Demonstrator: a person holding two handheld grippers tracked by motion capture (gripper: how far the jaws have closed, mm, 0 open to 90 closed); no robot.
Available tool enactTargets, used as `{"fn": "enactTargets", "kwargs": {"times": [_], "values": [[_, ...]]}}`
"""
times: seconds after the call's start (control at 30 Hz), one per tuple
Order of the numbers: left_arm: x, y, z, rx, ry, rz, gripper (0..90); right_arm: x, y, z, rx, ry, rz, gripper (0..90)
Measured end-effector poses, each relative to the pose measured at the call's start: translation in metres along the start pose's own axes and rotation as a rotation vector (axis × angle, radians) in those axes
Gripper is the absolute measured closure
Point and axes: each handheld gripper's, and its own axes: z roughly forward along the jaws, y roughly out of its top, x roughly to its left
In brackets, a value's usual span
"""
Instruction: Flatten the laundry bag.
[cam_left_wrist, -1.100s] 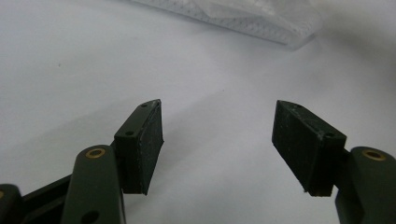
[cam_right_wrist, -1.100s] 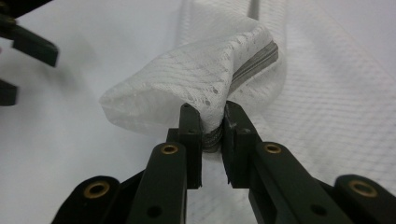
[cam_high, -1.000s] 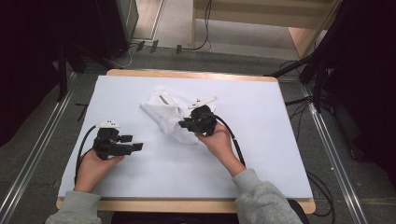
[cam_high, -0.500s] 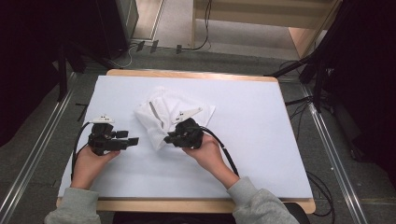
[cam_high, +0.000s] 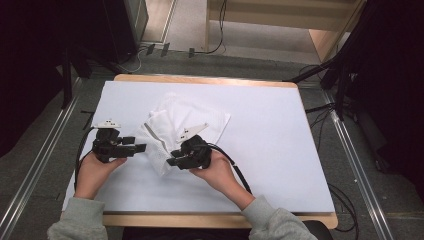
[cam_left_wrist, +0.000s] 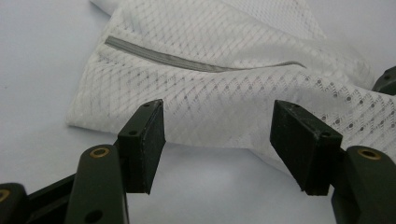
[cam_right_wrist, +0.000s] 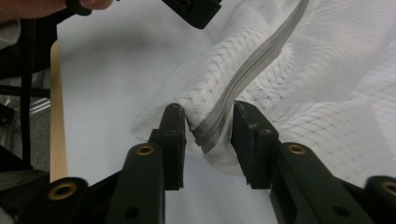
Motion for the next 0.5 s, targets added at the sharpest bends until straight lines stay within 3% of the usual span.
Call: {"fn": "enactTargets", "kwargs": {"times": [0.13,0.27,0.5], "values": [[0.011,0.004,0.001,0.012,-0.003,-0.013,36.6,-0.006,-0.004,-0.018,-0.021,-0.028,0.005,61.6],[0.027,0.008,0.004,0.015,0.015,-0.033,36.6,-0.017,-0.013,-0.032,-0.033,-0.063,0.039,61.6],[0.049,0.014,0.012,0.025,0.038,-0.064,36.6,-0.04,-0.033,-0.047,-0.025,-0.139,0.093,61.7]]}}
